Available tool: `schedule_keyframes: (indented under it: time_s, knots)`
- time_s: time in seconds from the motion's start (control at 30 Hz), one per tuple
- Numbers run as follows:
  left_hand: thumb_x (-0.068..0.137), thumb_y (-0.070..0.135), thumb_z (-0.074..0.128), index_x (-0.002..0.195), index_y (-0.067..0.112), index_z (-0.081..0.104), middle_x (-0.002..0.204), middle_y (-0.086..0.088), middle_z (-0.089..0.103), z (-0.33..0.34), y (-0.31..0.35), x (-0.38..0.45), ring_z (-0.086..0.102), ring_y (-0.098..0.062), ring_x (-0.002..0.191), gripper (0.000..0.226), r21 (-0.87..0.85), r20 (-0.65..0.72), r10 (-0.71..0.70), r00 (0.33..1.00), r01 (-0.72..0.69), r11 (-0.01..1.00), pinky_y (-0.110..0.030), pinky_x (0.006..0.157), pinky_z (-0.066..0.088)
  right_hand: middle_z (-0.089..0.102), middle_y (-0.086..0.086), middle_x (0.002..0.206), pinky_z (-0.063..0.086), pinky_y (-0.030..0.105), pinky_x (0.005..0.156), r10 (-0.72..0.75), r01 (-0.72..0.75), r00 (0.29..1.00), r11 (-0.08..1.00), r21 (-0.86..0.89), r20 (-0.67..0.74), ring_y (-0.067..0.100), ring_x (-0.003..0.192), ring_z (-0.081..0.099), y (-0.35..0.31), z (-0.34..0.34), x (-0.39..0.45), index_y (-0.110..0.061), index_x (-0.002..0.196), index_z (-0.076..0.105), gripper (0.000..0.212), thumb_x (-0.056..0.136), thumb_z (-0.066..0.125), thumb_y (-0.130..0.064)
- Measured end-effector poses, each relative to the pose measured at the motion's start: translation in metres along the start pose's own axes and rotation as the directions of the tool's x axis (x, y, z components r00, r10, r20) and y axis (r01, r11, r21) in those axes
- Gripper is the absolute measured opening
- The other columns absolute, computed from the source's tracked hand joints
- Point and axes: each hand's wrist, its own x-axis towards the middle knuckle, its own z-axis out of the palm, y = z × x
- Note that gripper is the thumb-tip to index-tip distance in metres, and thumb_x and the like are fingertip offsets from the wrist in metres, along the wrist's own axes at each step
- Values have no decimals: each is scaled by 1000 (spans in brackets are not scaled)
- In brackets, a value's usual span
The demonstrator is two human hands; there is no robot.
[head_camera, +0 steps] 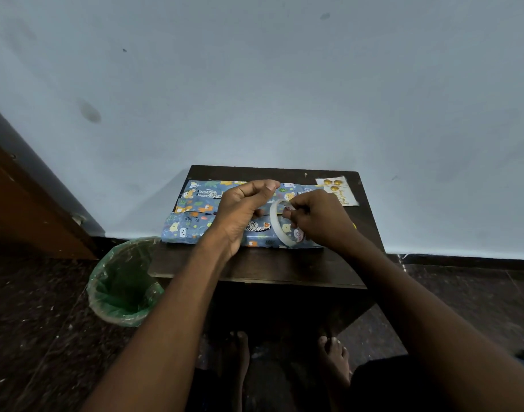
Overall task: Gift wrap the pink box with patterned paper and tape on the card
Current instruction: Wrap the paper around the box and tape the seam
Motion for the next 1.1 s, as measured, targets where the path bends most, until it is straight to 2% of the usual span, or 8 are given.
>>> schedule_keyframes:
  time_s: [0.1,0.2,0.3,0.5,0.67,0.8,0.93,1.1]
  knots:
    - [97,13,75,122,14,78,117,2,78,-1,2,-1,60,-3,76,25,8,85,2,996,-2,1000,-25,70,45,70,11,67,56,43,66,17,-17,1000,1000,-3,-23,30,64,64,7,0,3,-9,69,70,30,95,73,-23]
    - [96,11,76,126,17,76,123,2,78,0,2,-2,61,-9,88,30,12,117,-2,993,1,1000,-28,71,43,70,0,65,49,34,62,-23,22,998,1000,-17,-63,16,63,62,9,-3,4,-22,88,76,5,91,74,-19]
    - [95,8,76,125,13,76,119,2,79,3,0,-3,67,-1,82,31,3,113,9,994,-9,1000,-22,67,44,58,-11,58,35,27,57,-67,60,994,995,-77,-90,5,59,53,7,-5,1,-31,104,78,15,92,72,-25]
    - [97,11,74,117,7,79,102,6,81,9,-1,-3,70,5,80,21,10,42,58,997,-58,998,-12,65,49,69,1,70,47,37,63,-113,101,991,984,-145,-75,23,68,61,5,-3,1,-17,85,79,21,98,67,-28]
    - [94,13,78,109,9,81,121,-1,79,13,-6,-1,73,6,95,16,16,-64,107,992,-106,994,-10,74,52,69,2,69,45,35,63,-120,116,992,988,-107,-35,22,66,59,5,-2,2,-15,87,81,21,99,67,-25]
    - [97,13,75,109,12,80,104,12,81,17,-6,-1,71,8,91,13,-66,-92,84,992,-90,994,-11,73,51,66,0,65,43,35,61,-94,90,995,993,-73,-44,18,62,56,6,-1,6,-16,81,79,23,98,68,-26]
    - [100,19,71,112,17,80,113,7,80,14,-5,0,66,-5,105,15,-43,-3,32,999,-32,999,-23,77,47,62,1,60,38,34,58,-92,88,995,993,-83,-40,17,59,54,8,-2,6,-14,75,75,26,97,68,-26]
    - [97,5,72,130,11,71,122,-8,79,10,4,-7,74,-4,103,33,-9,161,5,987,-3,1000,-14,80,51,47,-7,50,31,32,55,-57,55,998,995,-81,-20,8,53,44,11,-10,5,-33,53,49,49,96,68,-20]
